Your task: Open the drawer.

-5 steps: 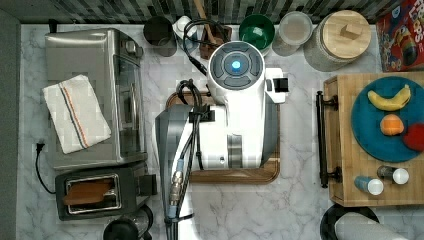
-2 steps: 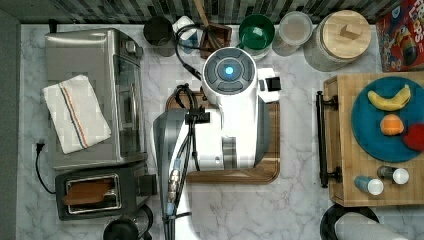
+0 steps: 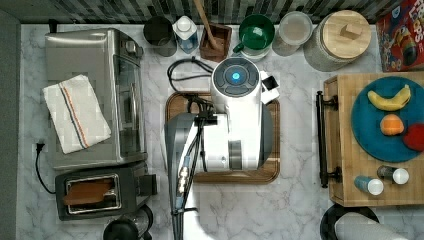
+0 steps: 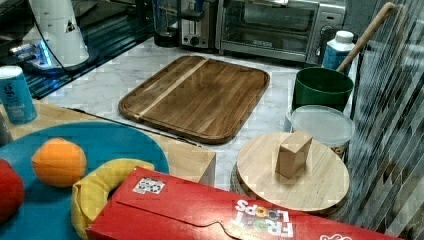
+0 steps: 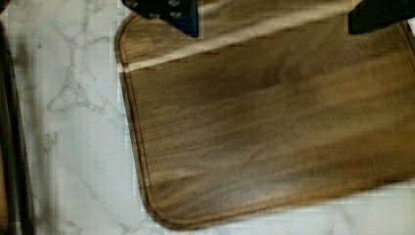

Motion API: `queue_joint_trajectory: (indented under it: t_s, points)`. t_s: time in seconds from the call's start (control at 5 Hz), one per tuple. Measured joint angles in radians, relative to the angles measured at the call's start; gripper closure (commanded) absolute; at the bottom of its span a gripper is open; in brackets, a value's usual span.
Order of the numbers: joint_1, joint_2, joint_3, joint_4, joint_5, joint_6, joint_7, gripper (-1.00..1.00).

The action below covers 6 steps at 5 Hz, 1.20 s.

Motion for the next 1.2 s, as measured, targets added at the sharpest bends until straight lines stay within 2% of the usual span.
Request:
queue_joint_trajectory:
  t_s: [0.2,0.4,0.8,1.0,1.2]
  points:
    - [0.005,-0.001,-0.028,-0.030,-0.001,0.032,-0.125,-1.00]
    - [-0.016,-0.002,-0.041,-0.063,-0.016,0.091,-0.145,-1.00]
    - [-0.042,-0.030,-0.096,-0.130,-0.104,0.210,-0.334,-1.00]
    - [-0.063,-0.041,-0.127,-0.134,-0.111,0.213,-0.417,-1.00]
    - [-0.091,-0.043,-0.158,-0.140,-0.111,0.295,-0.500,-1.00]
